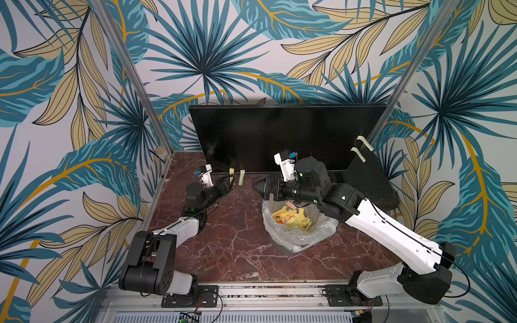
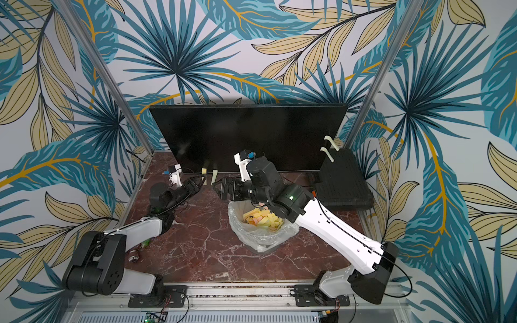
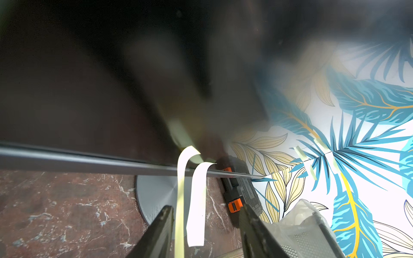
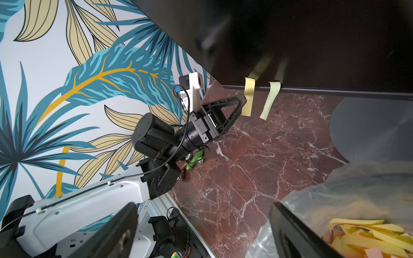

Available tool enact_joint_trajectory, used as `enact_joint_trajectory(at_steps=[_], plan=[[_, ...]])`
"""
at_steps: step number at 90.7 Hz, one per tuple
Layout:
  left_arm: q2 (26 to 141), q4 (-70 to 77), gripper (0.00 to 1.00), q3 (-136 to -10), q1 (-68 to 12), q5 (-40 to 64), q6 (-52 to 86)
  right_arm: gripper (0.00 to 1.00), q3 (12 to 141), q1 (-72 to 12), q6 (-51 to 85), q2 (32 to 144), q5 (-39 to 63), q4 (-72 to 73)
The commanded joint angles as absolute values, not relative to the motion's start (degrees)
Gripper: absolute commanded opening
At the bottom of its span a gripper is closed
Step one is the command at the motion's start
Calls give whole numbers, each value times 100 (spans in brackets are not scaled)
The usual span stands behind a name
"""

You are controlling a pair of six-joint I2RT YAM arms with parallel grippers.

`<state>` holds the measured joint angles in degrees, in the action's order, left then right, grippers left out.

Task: Remove the sticky note from the monitor
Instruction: Tear off the sticky note from the monitor.

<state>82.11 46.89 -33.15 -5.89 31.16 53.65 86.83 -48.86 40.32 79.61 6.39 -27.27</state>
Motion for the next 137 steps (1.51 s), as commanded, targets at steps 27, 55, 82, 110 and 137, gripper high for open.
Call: enact_joint_trajectory(at_steps=[27, 55, 82, 110, 137], plan=[[8417, 4790, 38, -3439, -581, 3293, 5366, 95, 8552, -4932, 4010, 7758, 464, -2785], [8362, 4717, 13, -3454, -598, 3385, 5363, 95, 8505, -4930, 3978, 7700, 371, -2830], [7845, 4239, 0, -3319, -614, 3447, 5221, 95, 8391, -4926, 3938, 7597, 247, -2847], [6468, 3374, 0, -2691, -670, 3375, 5177, 95, 8243, -4922, 3877, 7486, 136, -2846], [4152, 697, 0, -2911, -1266, 2690, 4511, 95, 7911, -4918, 3782, 7100, -124, -2993]])
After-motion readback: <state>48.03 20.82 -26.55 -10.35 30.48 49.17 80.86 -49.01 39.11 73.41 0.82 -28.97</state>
